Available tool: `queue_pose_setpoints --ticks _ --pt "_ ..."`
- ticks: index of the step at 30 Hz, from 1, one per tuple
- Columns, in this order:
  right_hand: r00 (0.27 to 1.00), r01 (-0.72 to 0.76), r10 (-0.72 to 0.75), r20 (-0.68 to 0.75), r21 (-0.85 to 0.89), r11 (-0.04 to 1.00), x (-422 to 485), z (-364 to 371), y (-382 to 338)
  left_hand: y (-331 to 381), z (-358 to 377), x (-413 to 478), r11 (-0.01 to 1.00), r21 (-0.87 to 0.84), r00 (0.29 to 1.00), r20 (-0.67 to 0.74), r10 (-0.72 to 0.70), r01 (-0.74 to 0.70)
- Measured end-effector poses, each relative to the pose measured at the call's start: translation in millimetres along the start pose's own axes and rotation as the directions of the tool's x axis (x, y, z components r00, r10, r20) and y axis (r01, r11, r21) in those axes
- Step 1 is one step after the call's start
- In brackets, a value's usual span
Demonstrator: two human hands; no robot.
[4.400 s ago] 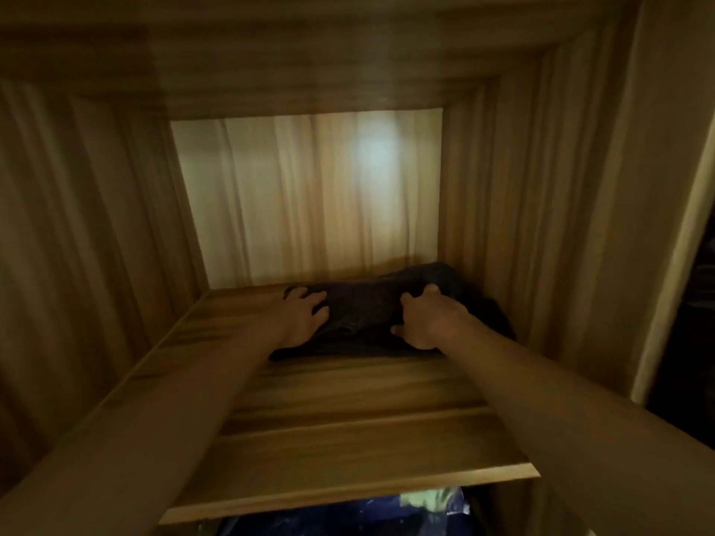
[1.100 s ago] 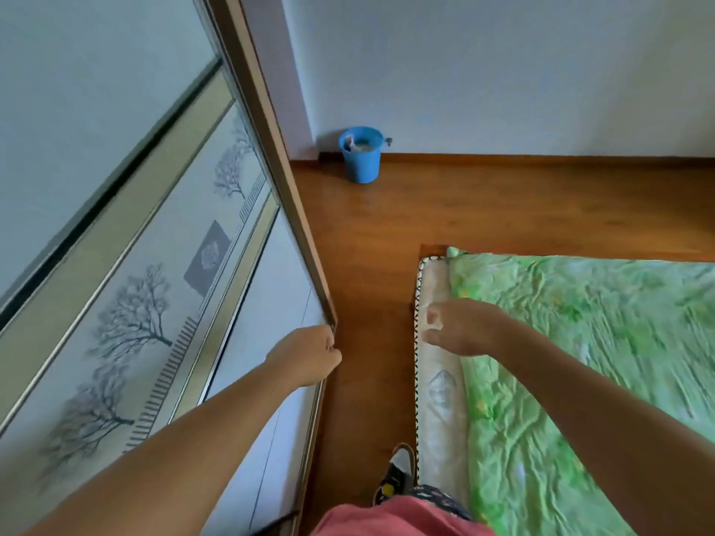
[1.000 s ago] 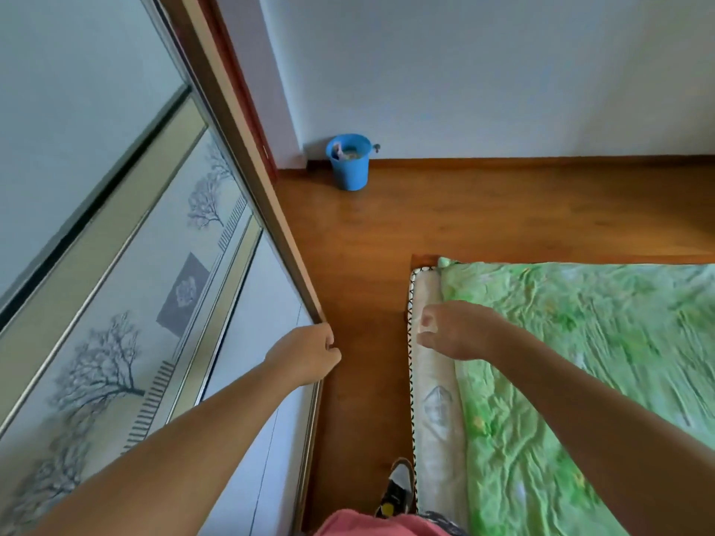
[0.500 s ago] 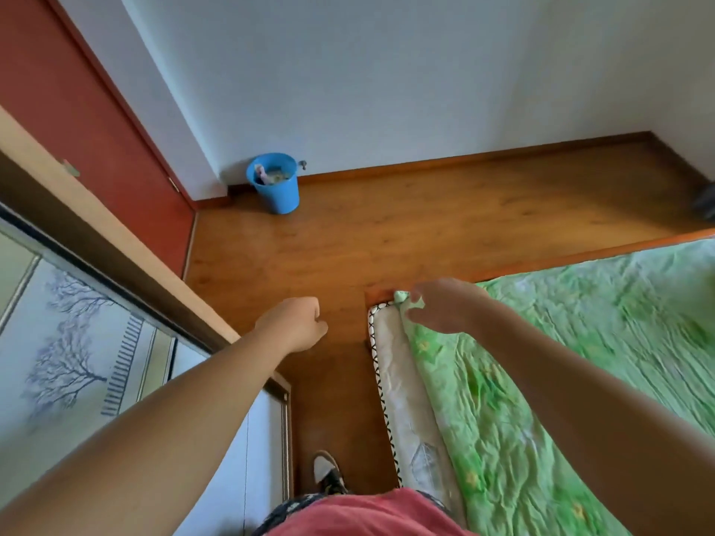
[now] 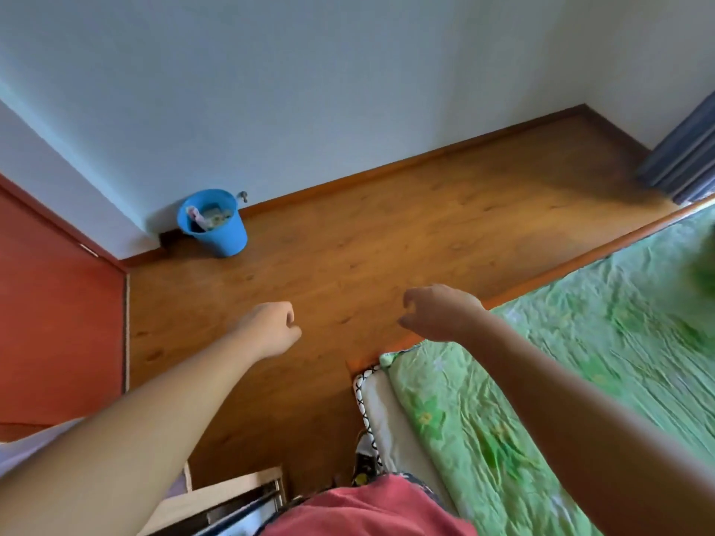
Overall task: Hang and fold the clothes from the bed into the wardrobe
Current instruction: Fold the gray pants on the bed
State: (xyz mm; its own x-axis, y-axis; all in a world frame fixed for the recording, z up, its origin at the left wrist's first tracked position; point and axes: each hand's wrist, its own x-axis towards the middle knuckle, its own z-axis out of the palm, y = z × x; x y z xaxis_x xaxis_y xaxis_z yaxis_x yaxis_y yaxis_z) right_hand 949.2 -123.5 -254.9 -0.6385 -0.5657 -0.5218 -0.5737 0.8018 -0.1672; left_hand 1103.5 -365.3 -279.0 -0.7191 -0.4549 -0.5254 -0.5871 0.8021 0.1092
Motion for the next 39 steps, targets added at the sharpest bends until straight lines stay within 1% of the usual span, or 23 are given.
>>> queue_pose_setpoints --ticks 3,6,10,13,17,21,25,28,31,35,39 --pt "1.000 -0.010 0.009 0.017 0.017 1.000 32.7 -23.9 -0.5 -2.6 -29.5 39.2 0.999 0.033 1.000 0.023 0.015 -0.016" --pt "1.000 -0.028 0.028 0.008 0.039 0.999 65.2 -49.5 -1.0 0.7 -58.2 82.4 0.997 0.039 0.998 0.020 0.061 -0.062" --pt "0.995 -0.097 0.097 0.000 0.077 0.992 112.8 -77.1 2.7 11.6 -96.0 152.1 0.985 0.053 0.986 -0.010 0.166 -0.165" --pt "0.986 -0.168 0.169 0.001 0.102 0.980 155.9 -100.3 2.4 18.4 -126.1 210.3 0.960 0.093 0.964 -0.017 0.266 -0.263" --pt "0.961 -0.267 0.276 -0.032 0.167 0.949 229.9 -135.6 -5.7 21.8 -175.9 296.2 0.908 0.184 0.922 -0.028 0.387 -0.376" --pt "0.936 -0.339 0.353 -0.002 0.269 0.901 293.9 -162.1 -22.4 16.6 -229.1 365.5 0.827 0.330 0.879 0.012 0.477 -0.454" --pt "0.905 -0.405 0.426 -0.001 0.313 0.859 328.2 -184.0 -20.2 28.3 -272.2 421.6 0.765 0.361 0.833 0.064 0.550 -0.533" --pt "0.858 -0.480 0.513 -0.008 0.341 0.808 329.8 -192.9 3.2 63.8 -289.2 455.3 0.720 0.345 0.789 0.117 0.604 -0.602" --pt "0.800 -0.553 0.600 -0.007 0.382 0.741 318.2 -195.1 36.1 115.1 -294.2 479.8 0.660 0.331 0.732 0.179 0.657 -0.674" --pt "0.723 -0.622 0.691 0.005 0.439 0.648 308.4 -196.8 89.4 199.8 -293.4 504.8 0.575 0.306 0.644 0.221 0.733 -0.759" --pt "0.669 -0.644 0.743 -0.012 0.488 0.589 317.9 -205.5 162.5 301.6 -290.9 529.9 0.488 0.289 0.556 0.240 0.796 -0.824"
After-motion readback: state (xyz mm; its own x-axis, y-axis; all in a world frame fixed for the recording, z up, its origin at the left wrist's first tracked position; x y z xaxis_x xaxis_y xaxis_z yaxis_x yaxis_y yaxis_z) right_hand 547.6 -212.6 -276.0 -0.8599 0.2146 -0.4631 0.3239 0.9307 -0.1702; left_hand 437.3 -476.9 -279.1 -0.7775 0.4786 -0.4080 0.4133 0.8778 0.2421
